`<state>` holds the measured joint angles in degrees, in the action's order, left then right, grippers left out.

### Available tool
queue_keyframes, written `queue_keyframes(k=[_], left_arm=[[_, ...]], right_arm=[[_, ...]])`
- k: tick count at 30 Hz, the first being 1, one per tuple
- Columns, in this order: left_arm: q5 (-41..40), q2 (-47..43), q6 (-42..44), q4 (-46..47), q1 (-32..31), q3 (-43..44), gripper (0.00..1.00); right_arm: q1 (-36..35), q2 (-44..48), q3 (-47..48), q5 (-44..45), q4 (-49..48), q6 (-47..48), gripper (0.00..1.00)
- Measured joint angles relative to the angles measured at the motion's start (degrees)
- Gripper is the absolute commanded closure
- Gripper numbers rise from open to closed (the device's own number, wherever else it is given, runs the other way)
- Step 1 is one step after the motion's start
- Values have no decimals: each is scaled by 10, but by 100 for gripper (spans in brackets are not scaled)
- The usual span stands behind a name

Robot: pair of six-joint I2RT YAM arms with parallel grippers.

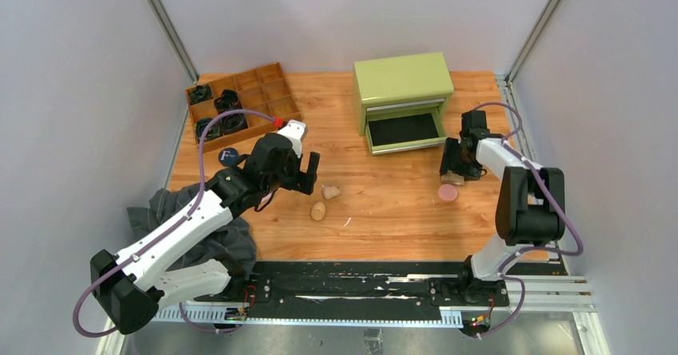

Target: Organize the makeup

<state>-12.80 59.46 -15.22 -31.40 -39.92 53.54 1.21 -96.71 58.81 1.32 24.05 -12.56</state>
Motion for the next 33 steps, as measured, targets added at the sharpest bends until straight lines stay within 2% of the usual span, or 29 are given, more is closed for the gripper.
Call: queue_keyframes(k=[9, 13, 17, 24, 33], left_arm=[[-10, 7, -1, -2, 0, 0, 1], [-10, 17, -7, 1, 1, 0, 1], [-10, 26, -13, 1, 1, 0, 1], [-21, 19, -21, 0, 1, 0, 1], [-48, -38, -27, -16, 1, -4, 1]], right_arm=[[-5, 175, -26, -26, 30, -17, 57], [-32, 203, -1, -33, 37, -18, 56], [-81, 165, 70, -33, 46, -18, 56], [-143, 28, 198, -29, 30, -18, 56], [-207, -98, 261, -19, 29, -19, 53]])
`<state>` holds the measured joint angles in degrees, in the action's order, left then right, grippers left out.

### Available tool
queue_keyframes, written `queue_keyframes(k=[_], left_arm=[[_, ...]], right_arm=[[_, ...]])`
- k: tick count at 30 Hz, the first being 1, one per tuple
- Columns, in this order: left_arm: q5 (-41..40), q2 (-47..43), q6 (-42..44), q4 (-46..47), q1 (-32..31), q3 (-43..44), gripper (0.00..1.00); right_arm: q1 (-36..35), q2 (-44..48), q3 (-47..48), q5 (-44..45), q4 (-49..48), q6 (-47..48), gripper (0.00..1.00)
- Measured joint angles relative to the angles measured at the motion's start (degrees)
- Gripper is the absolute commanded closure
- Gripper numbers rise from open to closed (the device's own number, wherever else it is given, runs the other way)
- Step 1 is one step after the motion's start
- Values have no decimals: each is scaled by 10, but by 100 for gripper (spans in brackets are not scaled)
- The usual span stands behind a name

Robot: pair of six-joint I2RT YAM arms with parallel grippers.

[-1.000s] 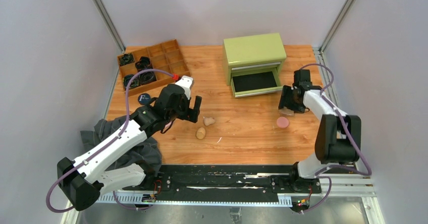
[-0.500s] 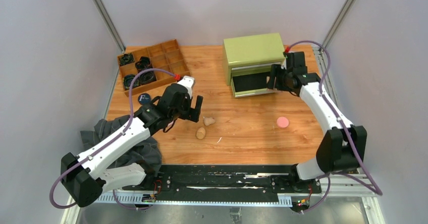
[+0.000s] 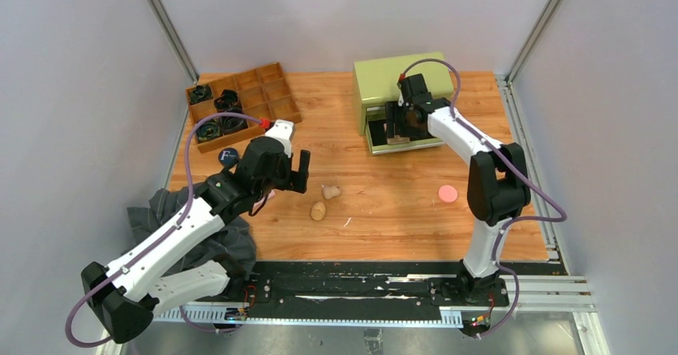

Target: Organize the makeup

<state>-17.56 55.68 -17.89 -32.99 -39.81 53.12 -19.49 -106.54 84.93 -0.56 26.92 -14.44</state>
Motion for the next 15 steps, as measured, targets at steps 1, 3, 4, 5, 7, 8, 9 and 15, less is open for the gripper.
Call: queue_keyframes(k=[1, 3, 4, 5, 7, 8, 9, 15], left_arm=[[-3, -3, -1, -2, 0, -1, 1], [-7, -5, -2, -7, 0, -4, 1], [-8, -6, -2, -7, 0, -6, 1], [-9, -6, -2, -9, 0, -7, 1], [-10, -8, -2, -11, 0, -11, 1], [-11, -8, -2, -12, 0, -12, 1], [-11, -8, -2, -14, 0, -12, 1], [-12, -12, -2, -15, 0, -15, 1]], right_arm=[[-2, -7, 5, 2, -1, 0, 52], [-7, -19, 12, 8, -3, -1, 51], [-7, -23, 15, 10, -3, -2, 51], [-8, -25, 18, 12, -4, -2, 51], [-9, -30, 23, 17, -12, -6, 51], [-9, -32, 26, 21, -16, -7, 51], [-9, -34, 27, 22, -18, -8, 51], [-17, -59, 42, 24, -29, -12, 33]])
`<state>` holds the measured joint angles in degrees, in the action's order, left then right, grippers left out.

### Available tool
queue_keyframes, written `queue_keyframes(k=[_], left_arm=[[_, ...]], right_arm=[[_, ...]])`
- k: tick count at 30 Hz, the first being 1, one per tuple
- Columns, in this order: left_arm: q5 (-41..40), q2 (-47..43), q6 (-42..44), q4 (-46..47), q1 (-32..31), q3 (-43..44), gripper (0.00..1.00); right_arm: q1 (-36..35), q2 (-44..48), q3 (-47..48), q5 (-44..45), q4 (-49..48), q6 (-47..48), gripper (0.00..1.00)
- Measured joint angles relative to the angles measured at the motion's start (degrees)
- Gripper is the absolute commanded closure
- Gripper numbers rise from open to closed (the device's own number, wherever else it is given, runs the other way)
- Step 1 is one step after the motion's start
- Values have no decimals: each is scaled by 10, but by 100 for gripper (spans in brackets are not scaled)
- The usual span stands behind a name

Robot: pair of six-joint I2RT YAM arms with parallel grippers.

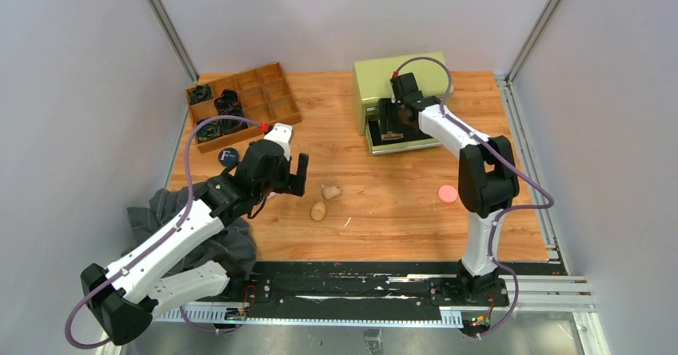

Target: Organize the makeup

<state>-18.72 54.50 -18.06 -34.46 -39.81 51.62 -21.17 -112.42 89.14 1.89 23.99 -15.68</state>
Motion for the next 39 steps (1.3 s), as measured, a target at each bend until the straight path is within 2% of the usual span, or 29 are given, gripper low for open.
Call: queue_keyframes(k=[5, 11, 21, 23, 30, 34, 39], left_arm=[[-2, -1, 0, 0, 0, -3, 2], [-21, 7, -6, -10, 18, -3, 2], [-30, 53, -13, -30, 85, 8, 2], [-22, 59, -16, -32, 113, 16, 2], [15, 148, -46, -29, 308, 40, 2], [26, 237, -75, -24, 369, 60, 2], [33, 318, -117, 15, 414, 80, 2]], right_arm=[[-10, -23, 8, 1, -6, -6, 23], [-13, -3, -17, 1, -21, -13, 22], [-13, 172, -137, 12, -37, -10, 24], [-13, 208, -162, 14, -43, -10, 24], [-13, 320, -289, 17, -45, -17, 24], [-13, 370, -328, 18, -33, -26, 24], [-13, 409, -345, 18, -29, -30, 24]])
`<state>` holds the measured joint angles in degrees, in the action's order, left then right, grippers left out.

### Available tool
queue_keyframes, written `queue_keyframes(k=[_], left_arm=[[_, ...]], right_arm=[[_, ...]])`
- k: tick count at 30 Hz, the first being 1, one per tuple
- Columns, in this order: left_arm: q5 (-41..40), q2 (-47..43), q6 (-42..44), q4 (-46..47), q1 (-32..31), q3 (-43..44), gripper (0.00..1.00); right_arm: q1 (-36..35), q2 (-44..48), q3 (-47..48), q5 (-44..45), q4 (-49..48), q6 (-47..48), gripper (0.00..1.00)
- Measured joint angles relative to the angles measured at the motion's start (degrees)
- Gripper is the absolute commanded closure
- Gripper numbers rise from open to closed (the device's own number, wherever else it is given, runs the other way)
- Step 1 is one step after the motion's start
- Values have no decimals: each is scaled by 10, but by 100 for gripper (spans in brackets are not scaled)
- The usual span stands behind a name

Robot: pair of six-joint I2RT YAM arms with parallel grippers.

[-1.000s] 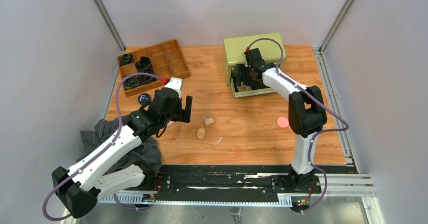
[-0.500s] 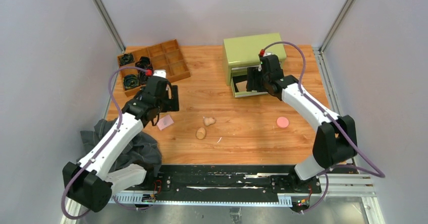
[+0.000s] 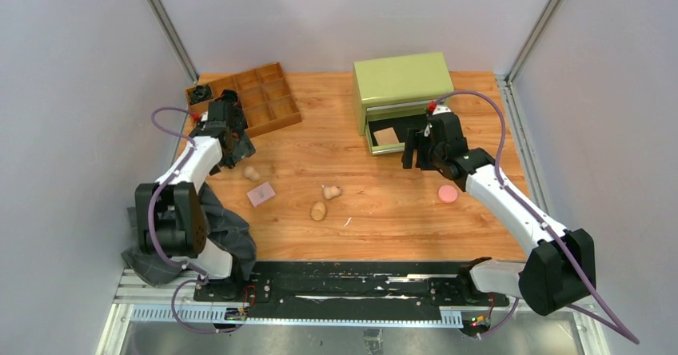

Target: Organize the makeup

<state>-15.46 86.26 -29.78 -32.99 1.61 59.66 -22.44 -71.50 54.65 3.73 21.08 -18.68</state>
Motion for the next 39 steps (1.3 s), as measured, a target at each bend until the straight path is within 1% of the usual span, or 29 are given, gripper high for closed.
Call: queue_keyframes(k=[4, 8, 11, 15, 17, 22, 26, 30, 32, 34, 36, 39], left_arm=[[-8, 60, -19, 17, 17, 42, 2], [-19, 123, -19, 37, 22, 87, 2], [-20, 162, -19, 49, 24, 104, 0], [-34, 186, -20, 56, 32, 105, 7], [-33, 186, -23, 65, 42, 98, 12], [-24, 186, -24, 87, 68, 73, 26], [-15, 186, -24, 99, 72, 61, 38], [-2, 176, -24, 104, 72, 52, 47], [7, 153, -23, 102, 67, 36, 48], [11, 120, -21, 95, 55, 24, 48], [16, 83, -15, 89, 29, 23, 48], [25, 24, -1, 83, -45, 34, 48]], right_arm=[[0, 2, -2, 0, 3, 0, 23], [0, 2, -6, 0, 5, 0, 23], [0, -3, -9, 0, 7, 1, 24], [0, -16, -9, 0, 7, 3, 24], [0, -22, -9, 0, 7, 3, 23], [0, -47, -9, -3, 7, 5, 23], [0, -62, -8, -7, 7, 5, 24], [0, -63, -7, -7, 8, 5, 24], [0, -62, -7, -6, 9, 4, 24], [0, -58, -7, -4, 11, 2, 24], [0, -51, -7, 3, 13, -2, 24], [0, -31, -8, 17, 15, -16, 24]])
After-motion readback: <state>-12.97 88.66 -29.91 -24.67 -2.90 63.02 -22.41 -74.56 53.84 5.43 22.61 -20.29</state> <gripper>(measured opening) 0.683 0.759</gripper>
